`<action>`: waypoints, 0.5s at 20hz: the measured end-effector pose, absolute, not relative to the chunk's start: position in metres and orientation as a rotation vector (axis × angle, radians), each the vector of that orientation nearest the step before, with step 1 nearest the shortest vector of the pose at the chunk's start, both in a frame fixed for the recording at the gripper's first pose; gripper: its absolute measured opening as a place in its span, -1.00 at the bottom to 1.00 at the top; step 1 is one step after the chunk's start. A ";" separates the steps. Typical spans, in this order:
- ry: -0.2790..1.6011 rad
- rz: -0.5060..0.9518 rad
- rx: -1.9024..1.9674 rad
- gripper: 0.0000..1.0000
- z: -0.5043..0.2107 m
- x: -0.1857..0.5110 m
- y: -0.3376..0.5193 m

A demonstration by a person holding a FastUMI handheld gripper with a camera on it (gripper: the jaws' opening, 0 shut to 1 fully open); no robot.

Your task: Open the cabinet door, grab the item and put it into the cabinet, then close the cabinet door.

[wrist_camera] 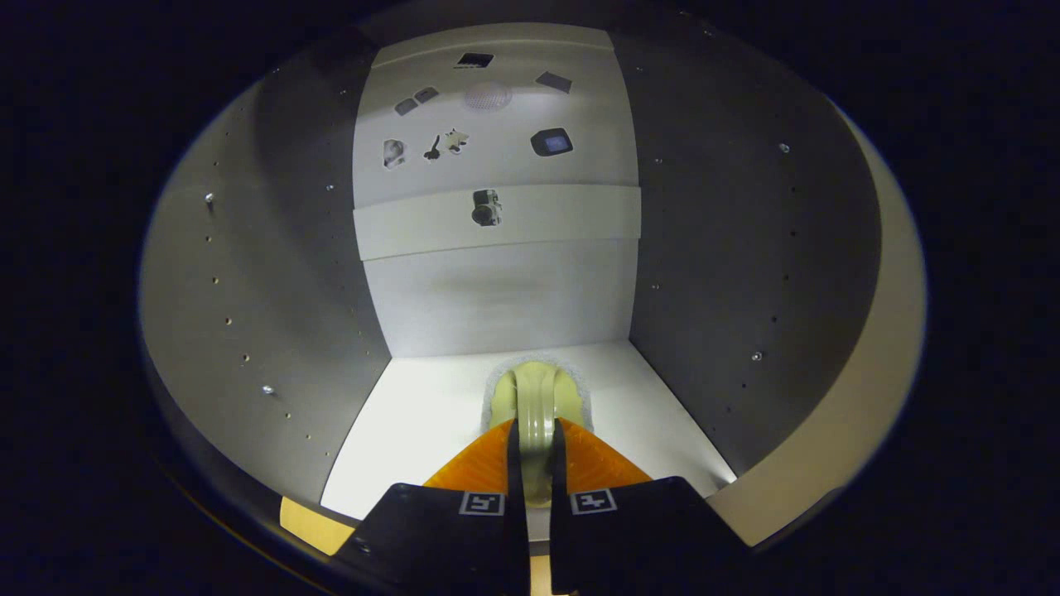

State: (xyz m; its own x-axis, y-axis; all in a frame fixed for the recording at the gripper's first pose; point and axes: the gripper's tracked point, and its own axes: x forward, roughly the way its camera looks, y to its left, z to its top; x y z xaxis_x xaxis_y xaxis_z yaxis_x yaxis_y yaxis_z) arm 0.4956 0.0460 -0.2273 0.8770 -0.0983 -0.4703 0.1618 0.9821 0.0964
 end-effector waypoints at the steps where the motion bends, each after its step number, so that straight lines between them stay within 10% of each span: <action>1: 0.490 -0.139 0.135 -0.70 -0.231 0.499 0.045; 7: 0.501 -0.160 0.161 -0.47 -0.240 0.511 0.038; 10: 0.501 -0.158 0.171 0.25 -0.242 0.513 0.040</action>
